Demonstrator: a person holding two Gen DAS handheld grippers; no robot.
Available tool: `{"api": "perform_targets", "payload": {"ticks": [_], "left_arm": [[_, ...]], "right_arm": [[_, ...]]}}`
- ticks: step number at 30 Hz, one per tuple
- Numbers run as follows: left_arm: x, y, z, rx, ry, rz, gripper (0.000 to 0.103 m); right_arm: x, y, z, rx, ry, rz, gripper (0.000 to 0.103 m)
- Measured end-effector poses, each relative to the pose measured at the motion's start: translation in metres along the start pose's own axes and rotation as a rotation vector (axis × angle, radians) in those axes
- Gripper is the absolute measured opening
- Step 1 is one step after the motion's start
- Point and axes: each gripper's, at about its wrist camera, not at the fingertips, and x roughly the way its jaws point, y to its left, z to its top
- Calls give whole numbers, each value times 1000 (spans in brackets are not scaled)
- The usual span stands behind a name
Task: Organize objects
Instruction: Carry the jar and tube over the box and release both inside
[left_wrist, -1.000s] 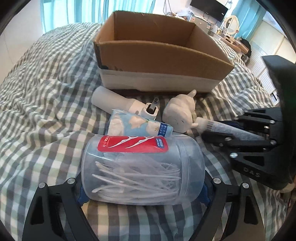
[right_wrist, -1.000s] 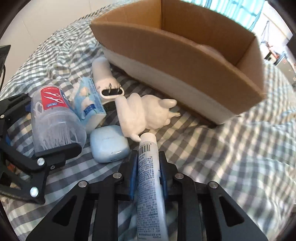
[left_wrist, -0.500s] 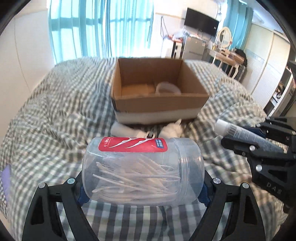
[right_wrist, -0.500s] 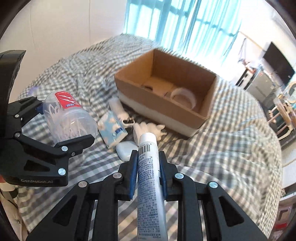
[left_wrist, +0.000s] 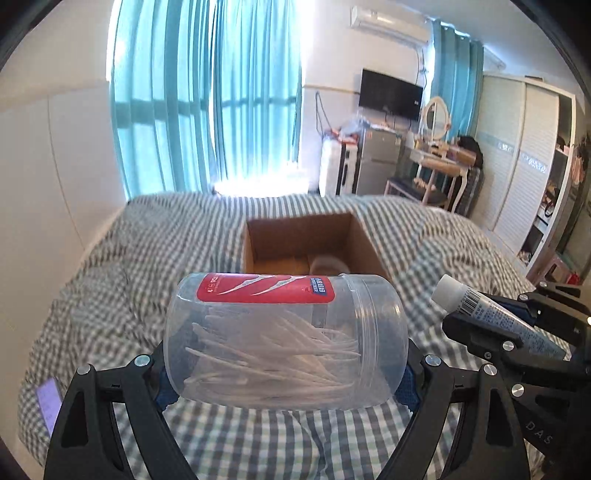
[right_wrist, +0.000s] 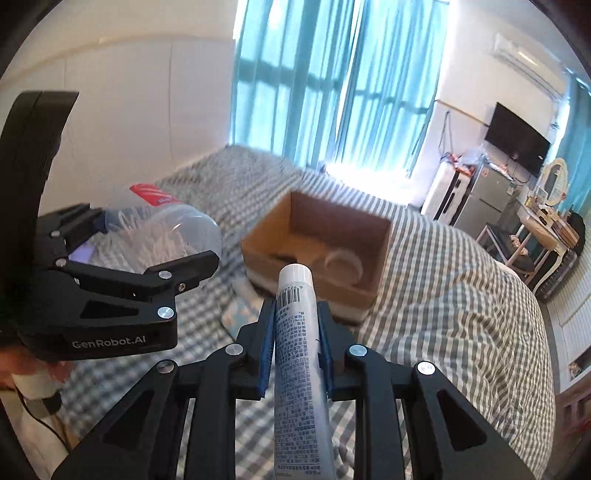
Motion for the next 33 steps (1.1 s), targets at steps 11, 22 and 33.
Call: {"api": "perform_targets", "payload": {"ticks": [11, 22, 33], "left_arm": [[2, 16, 44, 25, -74, 26, 89], [54, 18, 95, 45, -63, 31, 89], [147, 7, 117, 84, 24, 31, 89]], "right_arm": [[-6, -3, 50, 89, -94, -20, 20], [57, -42, 98, 154, -81, -7, 20], [145, -97, 124, 208, -9, -9, 20]]}}
